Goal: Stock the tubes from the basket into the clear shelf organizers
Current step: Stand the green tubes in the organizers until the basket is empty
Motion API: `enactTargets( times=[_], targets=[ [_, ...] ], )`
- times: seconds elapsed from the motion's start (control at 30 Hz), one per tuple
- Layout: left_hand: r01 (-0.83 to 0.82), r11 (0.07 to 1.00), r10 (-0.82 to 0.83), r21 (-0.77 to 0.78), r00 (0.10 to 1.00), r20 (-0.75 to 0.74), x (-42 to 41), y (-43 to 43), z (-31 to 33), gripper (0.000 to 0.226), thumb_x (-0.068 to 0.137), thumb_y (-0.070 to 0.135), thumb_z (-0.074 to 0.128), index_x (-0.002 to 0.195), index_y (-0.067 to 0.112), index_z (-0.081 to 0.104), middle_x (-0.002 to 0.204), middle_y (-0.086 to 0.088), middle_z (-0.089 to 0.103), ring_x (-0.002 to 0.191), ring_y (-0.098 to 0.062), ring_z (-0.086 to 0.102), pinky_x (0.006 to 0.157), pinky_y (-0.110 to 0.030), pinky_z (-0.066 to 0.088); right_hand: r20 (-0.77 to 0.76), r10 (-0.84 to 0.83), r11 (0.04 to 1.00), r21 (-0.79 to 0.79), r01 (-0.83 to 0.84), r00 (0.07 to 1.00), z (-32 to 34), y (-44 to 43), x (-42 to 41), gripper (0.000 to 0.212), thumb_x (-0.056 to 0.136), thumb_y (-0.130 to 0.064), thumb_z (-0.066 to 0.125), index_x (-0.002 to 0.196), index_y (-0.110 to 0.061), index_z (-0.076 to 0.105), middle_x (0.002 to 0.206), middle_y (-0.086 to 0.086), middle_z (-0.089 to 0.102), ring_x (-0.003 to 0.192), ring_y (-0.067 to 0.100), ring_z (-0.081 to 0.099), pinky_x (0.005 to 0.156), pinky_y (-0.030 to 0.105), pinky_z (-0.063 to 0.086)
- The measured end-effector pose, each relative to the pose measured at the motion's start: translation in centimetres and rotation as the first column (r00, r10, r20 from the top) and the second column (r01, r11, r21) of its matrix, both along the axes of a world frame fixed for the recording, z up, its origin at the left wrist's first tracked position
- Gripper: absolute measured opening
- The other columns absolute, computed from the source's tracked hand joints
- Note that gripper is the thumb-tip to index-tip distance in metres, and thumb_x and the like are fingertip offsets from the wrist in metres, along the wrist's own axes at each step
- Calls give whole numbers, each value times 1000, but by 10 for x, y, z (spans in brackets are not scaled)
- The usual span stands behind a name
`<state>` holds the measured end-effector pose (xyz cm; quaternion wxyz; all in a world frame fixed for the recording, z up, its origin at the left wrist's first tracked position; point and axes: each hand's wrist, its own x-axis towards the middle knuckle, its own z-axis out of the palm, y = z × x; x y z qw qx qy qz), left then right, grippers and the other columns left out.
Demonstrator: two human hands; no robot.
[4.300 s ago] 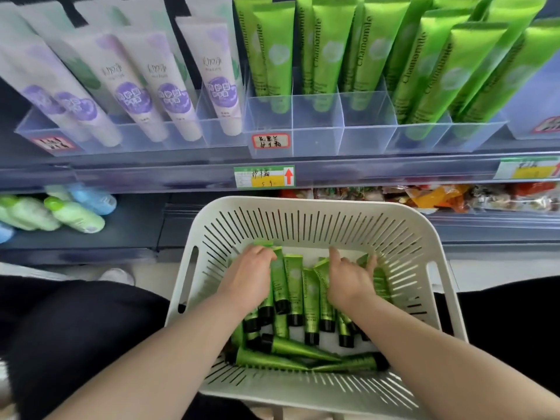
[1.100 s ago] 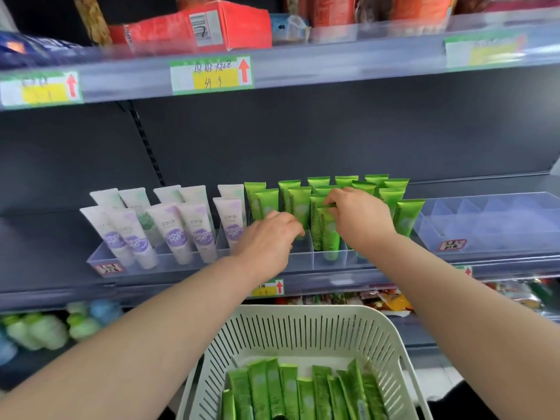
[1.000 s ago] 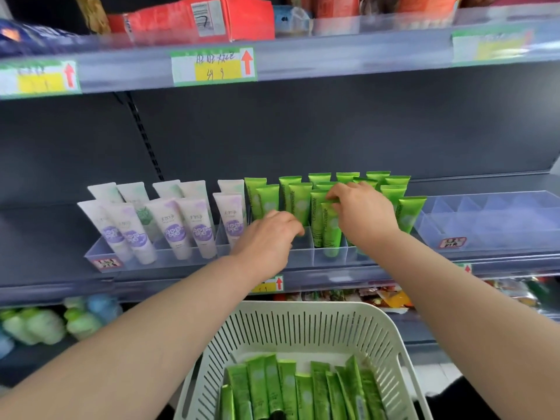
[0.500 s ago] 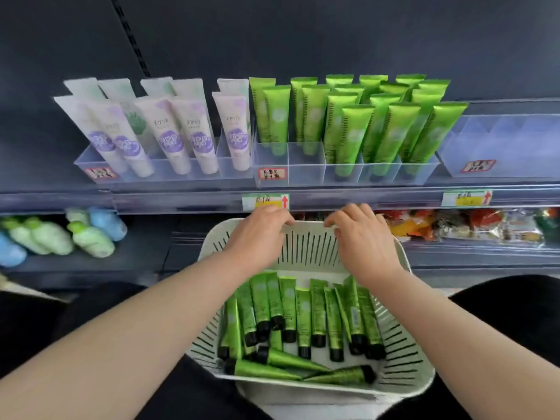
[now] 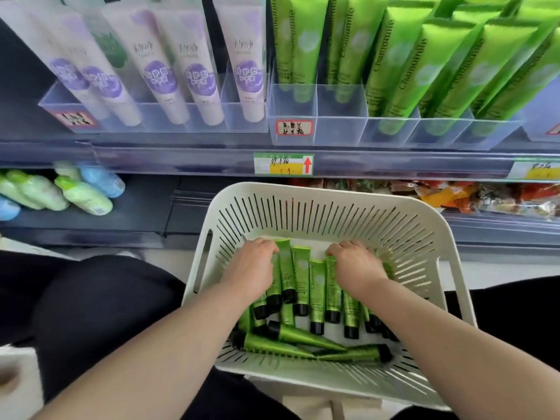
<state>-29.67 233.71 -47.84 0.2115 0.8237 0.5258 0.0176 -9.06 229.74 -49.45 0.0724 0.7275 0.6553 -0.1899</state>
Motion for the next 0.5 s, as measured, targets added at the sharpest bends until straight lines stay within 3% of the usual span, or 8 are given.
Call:
enactTargets(
  times=[0.1, 0.2, 0.33, 0.5],
  targets=[
    [-17, 1000, 17, -19, 1000, 22, 4, 2, -4, 38, 90, 6, 59, 125, 22, 57, 132, 4, 55, 122, -12, 50, 105, -28, 36, 33, 78, 995, -62, -76, 996, -8, 11, -11, 61, 76, 1, 47, 133, -21, 46, 133, 4, 48, 124, 25, 37, 101, 41, 34],
    [-12, 999, 14, -44, 999, 53, 9, 3, -7, 35, 92, 11, 58, 125, 21, 57, 133, 4, 54, 122, -12, 50, 103, -27, 38, 108, 169, 977, -149, -153, 980, -16, 18, -20, 48, 84, -10, 47, 131, -18, 47, 136, 8, 41, 123, 28, 33, 100, 42, 33],
    [-9, 999, 12, -53, 998, 60, 9, 3, -10, 32, 93, 15, 57, 125, 22, 57, 134, 5, 53, 122, -12, 51, 102, -27, 39, 117, 172, 967, -208, -145, 978, -23, 16, -25, 35, 89, -18, 45, 124, -14, 52, 129, 10, 43, 118, 29, 34, 97, 41, 34],
    [-46, 996, 49, -72, 998, 45, 4, 4, -10, 33, 94, 11, 55, 126, 21, 56, 134, 5, 53, 120, -11, 51, 101, -27, 40, 67, 169, 971, -184, -155, 983, -33, 7, -17, 46, 92, -22, 45, 137, -16, 35, 139, 5, 39, 122, 28, 33, 98, 41, 31]
  ],
)
